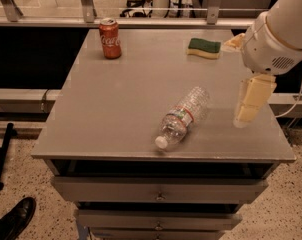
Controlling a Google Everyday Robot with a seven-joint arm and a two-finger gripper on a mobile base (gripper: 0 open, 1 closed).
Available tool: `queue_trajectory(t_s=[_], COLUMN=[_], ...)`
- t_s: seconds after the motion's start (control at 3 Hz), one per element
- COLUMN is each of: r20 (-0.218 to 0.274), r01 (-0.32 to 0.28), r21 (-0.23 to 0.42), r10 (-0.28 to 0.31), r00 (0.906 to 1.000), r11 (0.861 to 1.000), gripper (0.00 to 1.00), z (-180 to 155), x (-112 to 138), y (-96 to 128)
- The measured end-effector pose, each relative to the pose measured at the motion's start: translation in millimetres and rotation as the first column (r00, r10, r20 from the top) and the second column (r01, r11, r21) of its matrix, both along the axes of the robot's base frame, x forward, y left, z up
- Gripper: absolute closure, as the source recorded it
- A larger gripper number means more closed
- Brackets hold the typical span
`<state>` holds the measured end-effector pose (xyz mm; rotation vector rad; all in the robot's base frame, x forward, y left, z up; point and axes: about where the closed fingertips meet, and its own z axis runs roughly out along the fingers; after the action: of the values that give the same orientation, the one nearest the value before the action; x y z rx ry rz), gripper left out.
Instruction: Move water bottle near coke can
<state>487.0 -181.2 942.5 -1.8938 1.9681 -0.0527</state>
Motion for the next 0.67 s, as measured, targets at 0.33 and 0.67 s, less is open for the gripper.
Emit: queue_trajectory(t_s=[0.33,0.67], r20=[0.015,0.014], r01=[-0.188,-0.294], r21=[-0.005,-0.014], r10=[0.188,0.294], r00=[0.9821,0.9556], r11=[0.982,0.956], gripper=[0.0,0.0], z=[-23.2,-37.4], x=[15.1,19.8], y=[22.6,32.0])
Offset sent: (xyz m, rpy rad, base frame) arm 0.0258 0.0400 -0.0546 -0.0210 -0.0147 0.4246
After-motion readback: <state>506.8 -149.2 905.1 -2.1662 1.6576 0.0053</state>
